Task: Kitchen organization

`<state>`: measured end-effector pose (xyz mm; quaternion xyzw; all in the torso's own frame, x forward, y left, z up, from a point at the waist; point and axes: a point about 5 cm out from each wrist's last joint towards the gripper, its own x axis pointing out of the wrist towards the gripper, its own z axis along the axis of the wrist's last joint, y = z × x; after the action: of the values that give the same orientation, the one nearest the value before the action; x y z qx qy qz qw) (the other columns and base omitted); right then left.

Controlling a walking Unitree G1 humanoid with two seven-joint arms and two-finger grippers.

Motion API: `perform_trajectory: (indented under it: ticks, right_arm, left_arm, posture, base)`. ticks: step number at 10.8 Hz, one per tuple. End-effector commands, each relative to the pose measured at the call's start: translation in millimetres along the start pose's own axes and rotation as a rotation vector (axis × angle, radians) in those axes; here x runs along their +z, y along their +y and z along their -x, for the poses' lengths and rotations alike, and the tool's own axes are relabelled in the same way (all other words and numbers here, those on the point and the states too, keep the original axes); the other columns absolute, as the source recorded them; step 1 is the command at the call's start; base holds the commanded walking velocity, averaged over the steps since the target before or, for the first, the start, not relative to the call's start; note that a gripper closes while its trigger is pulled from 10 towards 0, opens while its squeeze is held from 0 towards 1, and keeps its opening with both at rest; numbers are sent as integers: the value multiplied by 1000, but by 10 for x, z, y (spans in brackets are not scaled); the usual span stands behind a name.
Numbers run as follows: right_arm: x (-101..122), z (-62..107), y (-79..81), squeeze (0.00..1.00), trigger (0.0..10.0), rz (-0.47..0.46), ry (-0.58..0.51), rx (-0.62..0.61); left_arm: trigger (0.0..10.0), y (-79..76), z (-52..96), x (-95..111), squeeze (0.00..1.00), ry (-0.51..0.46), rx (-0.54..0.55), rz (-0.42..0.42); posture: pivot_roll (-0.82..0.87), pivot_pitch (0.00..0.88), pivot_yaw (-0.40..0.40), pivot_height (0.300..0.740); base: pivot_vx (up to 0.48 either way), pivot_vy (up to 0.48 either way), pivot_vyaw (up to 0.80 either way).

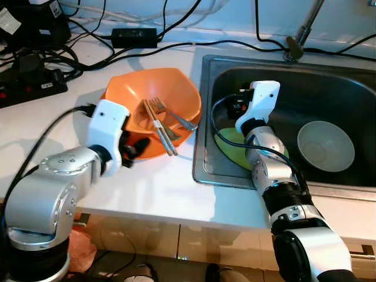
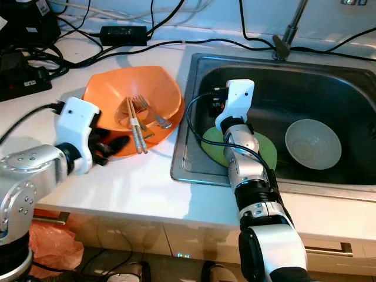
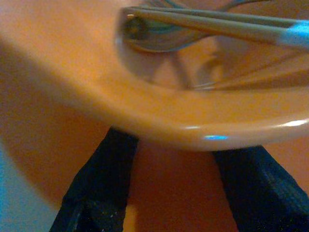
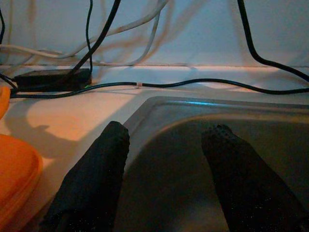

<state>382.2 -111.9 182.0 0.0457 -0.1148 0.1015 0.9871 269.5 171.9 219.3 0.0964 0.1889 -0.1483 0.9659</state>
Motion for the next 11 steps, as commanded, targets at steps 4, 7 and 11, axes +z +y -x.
perform_trajectory:
  ticks: [4,7,11]
  right_arm:
    - [-106,29,-9,0,10000,-21,39,-4]
    - [-112,21,1,0,10000,-21,43,2]
    - [-118,12,-7,0,10000,-18,48,0]
  left_arm:
    - [10000,195,115,143,0,-51,108,-30]
    - [10000,376,233,241,0,-67,185,-69]
    - [10000,769,397,304,0,-18,493,-321]
  posture:
    - [263,153,-35,740]
    - [273,148,-44,740]
    - [275,143,-46,740]
  base:
    - [0,0,0]
    - [0,0,0]
    - [0,0,0]
